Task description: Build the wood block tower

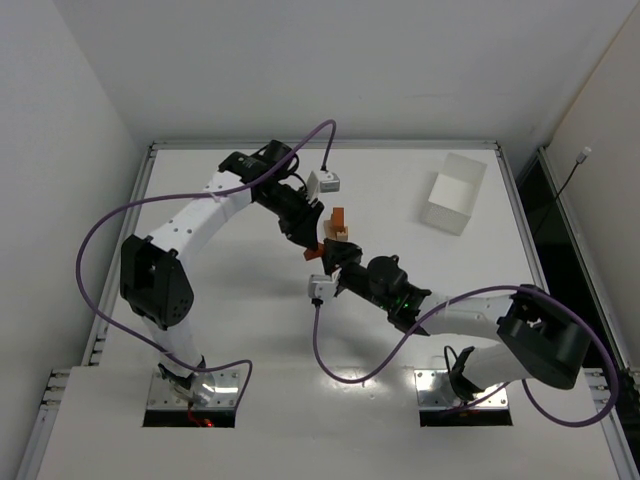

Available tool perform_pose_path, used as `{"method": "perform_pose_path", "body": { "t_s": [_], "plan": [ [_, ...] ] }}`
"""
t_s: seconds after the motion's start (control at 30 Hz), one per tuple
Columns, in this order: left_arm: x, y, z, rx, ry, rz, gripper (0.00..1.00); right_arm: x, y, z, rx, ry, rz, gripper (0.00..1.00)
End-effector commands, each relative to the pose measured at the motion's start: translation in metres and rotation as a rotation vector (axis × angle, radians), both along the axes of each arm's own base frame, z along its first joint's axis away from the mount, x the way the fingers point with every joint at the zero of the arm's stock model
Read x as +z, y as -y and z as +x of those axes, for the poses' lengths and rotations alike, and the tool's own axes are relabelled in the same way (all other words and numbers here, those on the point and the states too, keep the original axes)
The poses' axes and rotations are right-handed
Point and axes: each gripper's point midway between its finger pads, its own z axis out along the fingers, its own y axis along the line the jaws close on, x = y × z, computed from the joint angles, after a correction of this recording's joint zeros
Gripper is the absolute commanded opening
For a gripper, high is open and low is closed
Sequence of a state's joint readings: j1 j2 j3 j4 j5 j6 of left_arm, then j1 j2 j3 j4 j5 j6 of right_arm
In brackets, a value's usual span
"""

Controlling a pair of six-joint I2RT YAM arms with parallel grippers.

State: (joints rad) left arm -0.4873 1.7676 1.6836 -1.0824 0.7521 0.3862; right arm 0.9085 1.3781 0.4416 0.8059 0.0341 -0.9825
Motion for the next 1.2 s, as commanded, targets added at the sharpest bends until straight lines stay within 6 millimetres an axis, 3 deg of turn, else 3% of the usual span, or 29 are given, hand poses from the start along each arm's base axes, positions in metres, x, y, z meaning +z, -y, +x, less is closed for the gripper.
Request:
{"method": "perform_pose_path", "body": {
  "t_s": [0.0,0.03,0.13,0.17,0.37,0.47,0.5,0.57,0.6,0.7,0.8,0.83,0.87,0.93,0.97,1.0,1.03,1.07,1.17],
  "plan": [
    [0.014,0.003,0.003,-0.009,0.018,-0.037,0.0,0.036,0.003,0.019,-0.087,0.061,0.102,0.39],
    [0.013,0.003,0.007,-0.004,0.036,-0.034,0.0,0.038,0.004,0.02,-0.099,0.059,0.118,0.64],
    [0.016,0.005,0.011,0.027,0.044,-0.041,0.0,0.04,0.007,0.023,-0.125,0.059,0.131,0.89],
    [0.02,0.004,0.013,0.037,0.059,-0.043,0.0,0.044,0.01,0.023,-0.137,0.065,0.138,0.92],
    [0.021,0.002,0.021,0.097,0.083,-0.03,0.0,0.043,0.027,0.019,-0.185,0.035,0.141,0.93],
    [0.028,0.0,0.041,0.225,0.138,-0.015,0.0,0.034,0.049,0.016,-0.272,-0.03,0.134,0.93],
    [0.032,-0.006,0.061,0.303,0.204,-0.006,0.0,0.034,0.062,0.018,-0.335,-0.046,0.143,0.93],
    [0.042,-0.011,0.071,0.436,0.224,-0.017,0.0,0.026,0.087,0.016,-0.462,-0.136,0.171,0.92],
    [0.05,-0.016,0.088,0.517,0.291,-0.022,0.0,0.028,0.094,0.016,-0.512,-0.165,0.189,0.92],
    [0.063,-0.021,0.101,0.706,0.388,0.01,0.0,0.009,0.14,0.011,-0.742,-0.306,0.185,0.9],
    [0.062,-0.024,0.113,0.839,0.426,0.079,0.0,0.01,0.176,0.011,-0.909,-0.389,0.298,0.9],
    [0.049,-0.02,0.115,0.858,0.407,0.104,0.0,0.0,0.188,0.008,-0.958,-0.431,0.27,0.9],
    [0.046,-0.02,0.118,0.899,0.382,0.111,0.0,0.006,0.194,0.011,-0.985,-0.458,0.333,0.9],
    [0.046,-0.012,0.124,0.937,0.356,0.119,0.0,0.005,0.224,0.02,-1.1,-0.477,0.381,0.89],
    [0.026,-0.009,0.127,0.941,0.312,0.167,0.0,0.003,0.235,0.02,-1.15,-0.494,0.39,0.88],
    [0.033,-0.004,0.134,0.983,0.291,0.145,0.0,0.009,0.25,0.027,-1.221,-0.506,0.474,0.86],
    [0.026,-0.003,0.134,0.999,0.256,0.164,0.0,0.002,0.257,0.026,-1.264,-0.54,0.47,0.86],
    [0.013,0.003,0.14,1.014,0.228,0.178,0.0,0.008,0.261,0.03,-1.283,-0.553,0.513,0.86],
    [0.006,0.017,0.142,1.02,0.19,0.156,0.0,0.014,0.276,0.036,-1.334,-0.607,0.634,0.86]
  ]
}}
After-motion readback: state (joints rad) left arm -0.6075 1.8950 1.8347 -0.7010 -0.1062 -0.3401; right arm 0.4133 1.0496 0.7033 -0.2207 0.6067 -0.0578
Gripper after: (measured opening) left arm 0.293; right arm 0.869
